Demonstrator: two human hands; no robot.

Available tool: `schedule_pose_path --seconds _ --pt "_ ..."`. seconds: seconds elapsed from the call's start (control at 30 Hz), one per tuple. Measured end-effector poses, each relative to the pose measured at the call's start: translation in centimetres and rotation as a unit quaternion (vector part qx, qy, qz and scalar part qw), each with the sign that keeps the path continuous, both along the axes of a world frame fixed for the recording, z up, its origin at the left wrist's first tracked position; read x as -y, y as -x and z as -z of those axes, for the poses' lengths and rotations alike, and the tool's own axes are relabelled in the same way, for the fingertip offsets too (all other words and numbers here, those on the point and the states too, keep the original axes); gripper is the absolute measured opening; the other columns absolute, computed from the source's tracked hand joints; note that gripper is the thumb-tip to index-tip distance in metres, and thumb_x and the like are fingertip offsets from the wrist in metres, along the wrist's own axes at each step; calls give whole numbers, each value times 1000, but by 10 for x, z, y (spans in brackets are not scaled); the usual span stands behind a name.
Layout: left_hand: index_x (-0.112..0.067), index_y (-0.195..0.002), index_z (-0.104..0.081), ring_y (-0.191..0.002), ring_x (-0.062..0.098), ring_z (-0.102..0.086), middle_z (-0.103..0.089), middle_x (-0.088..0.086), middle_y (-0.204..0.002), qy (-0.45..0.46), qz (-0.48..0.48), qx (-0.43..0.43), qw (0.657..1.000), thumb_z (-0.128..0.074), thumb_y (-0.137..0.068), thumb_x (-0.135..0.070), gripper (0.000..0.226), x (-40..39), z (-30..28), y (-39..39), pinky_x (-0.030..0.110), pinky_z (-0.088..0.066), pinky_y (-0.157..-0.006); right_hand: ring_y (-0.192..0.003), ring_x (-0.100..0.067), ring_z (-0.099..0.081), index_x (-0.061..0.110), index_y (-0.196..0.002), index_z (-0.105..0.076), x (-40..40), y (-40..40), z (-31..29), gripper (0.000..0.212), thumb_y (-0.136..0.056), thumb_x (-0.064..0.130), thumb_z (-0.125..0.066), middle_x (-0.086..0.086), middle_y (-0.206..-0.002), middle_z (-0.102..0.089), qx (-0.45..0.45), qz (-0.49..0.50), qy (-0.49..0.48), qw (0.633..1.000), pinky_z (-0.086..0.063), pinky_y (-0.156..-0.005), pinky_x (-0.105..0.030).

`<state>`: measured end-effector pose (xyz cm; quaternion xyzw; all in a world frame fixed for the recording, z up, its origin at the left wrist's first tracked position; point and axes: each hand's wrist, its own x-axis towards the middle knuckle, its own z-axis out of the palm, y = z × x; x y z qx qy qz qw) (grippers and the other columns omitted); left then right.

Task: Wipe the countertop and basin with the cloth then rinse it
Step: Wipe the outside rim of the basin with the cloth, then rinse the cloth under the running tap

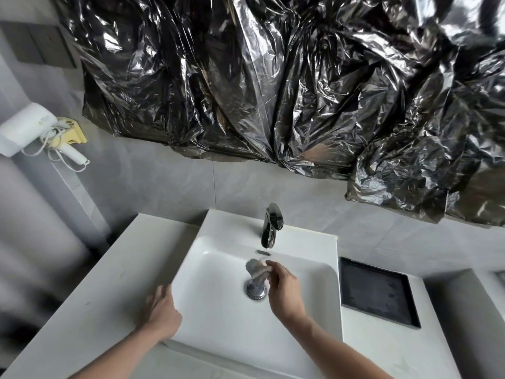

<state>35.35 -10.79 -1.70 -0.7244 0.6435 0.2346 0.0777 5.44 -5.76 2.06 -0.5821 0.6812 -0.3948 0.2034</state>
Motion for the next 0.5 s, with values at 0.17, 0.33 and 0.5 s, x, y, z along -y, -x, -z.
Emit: schedule_pose_path --seconds 0.17,0.33,0.5 --pt "-25 -147 -46 -138 17 -42 -42 -10 -151 128 49 -201 970 -57 -93 -28 55 13 -47 58 30 -34 -113 -78 -8 -70 39 -90 -66 -38 31 20 26 -100 19 -53 16 -80 -76 29 75 -115 990 -53 -73 -32" --pt "-30 -128 -61 -110 14 -63 -65 -11 -123 99 59 -349 930 -61 -92 -33 36 40 -122 144 29 -48 -98 -75 -5 -70 27 -87 -76 -46 51 -2 23 -101 34 -59 14 -77 -76 52 103 -135 984 -55 -76 -30" --pt "-27 -94 -64 -72 21 -64 -70 3 -94 -13 28 -403 915 -56 -89 -38 14 68 -150 206 29 -48 -61 -94 -4 -63 32 -79 -78 -49 59 -25 31 -102 35 -58 7 -84 -68 66 105 -104 987 -51 -83 -29"
